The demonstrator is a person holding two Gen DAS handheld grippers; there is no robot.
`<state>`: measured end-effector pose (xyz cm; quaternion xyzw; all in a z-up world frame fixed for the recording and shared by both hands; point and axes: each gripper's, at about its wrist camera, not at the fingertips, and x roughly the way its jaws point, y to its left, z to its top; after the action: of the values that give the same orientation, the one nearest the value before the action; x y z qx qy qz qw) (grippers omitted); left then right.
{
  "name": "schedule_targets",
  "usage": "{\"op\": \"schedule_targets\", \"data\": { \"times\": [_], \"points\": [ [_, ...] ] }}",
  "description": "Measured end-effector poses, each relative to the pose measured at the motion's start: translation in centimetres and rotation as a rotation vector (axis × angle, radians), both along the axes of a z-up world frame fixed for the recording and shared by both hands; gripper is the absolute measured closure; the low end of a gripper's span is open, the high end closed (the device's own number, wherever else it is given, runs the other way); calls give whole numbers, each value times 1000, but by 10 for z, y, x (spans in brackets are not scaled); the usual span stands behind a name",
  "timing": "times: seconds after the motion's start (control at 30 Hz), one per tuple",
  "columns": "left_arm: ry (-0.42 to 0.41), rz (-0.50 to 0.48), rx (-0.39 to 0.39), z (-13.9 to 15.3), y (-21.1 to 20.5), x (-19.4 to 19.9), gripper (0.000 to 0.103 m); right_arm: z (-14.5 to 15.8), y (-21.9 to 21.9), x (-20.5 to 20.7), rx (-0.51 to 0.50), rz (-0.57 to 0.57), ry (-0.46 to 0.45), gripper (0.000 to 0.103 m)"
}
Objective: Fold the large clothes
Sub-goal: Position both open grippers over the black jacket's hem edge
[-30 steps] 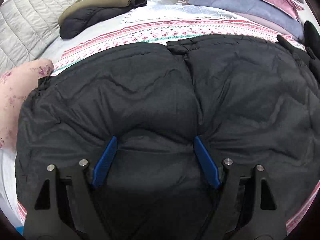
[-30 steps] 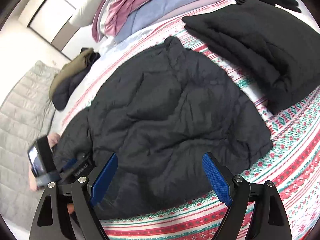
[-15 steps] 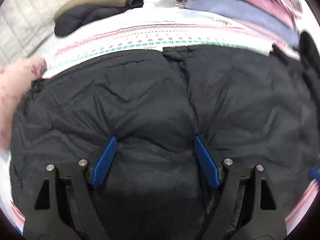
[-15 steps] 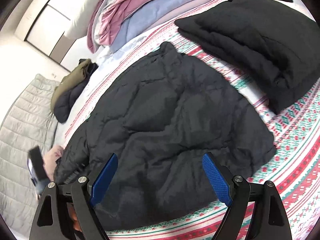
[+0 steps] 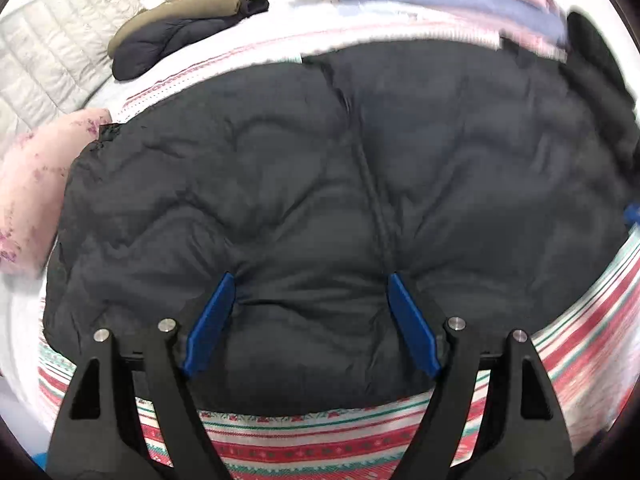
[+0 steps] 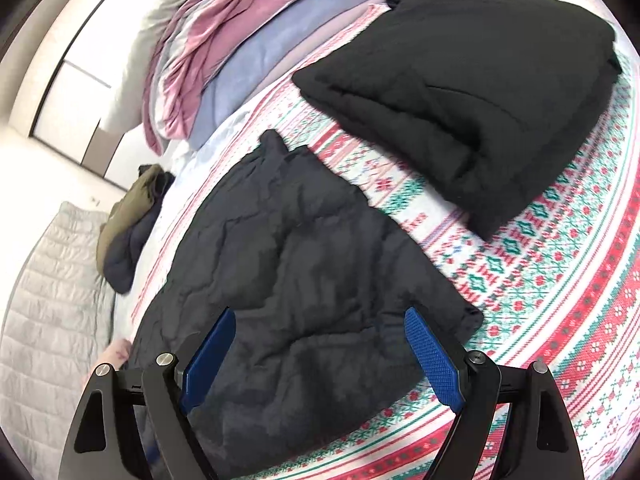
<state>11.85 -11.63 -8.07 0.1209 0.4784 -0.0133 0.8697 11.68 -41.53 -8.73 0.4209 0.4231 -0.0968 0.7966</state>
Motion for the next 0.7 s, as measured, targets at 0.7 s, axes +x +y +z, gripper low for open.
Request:
{"op": "schedule_targets", "data": {
  "times": [0.7],
  "points": [
    [24,85,-240,30,46,-1,23,-65,-15,-38,484,-83,27,15]
  ]
}}
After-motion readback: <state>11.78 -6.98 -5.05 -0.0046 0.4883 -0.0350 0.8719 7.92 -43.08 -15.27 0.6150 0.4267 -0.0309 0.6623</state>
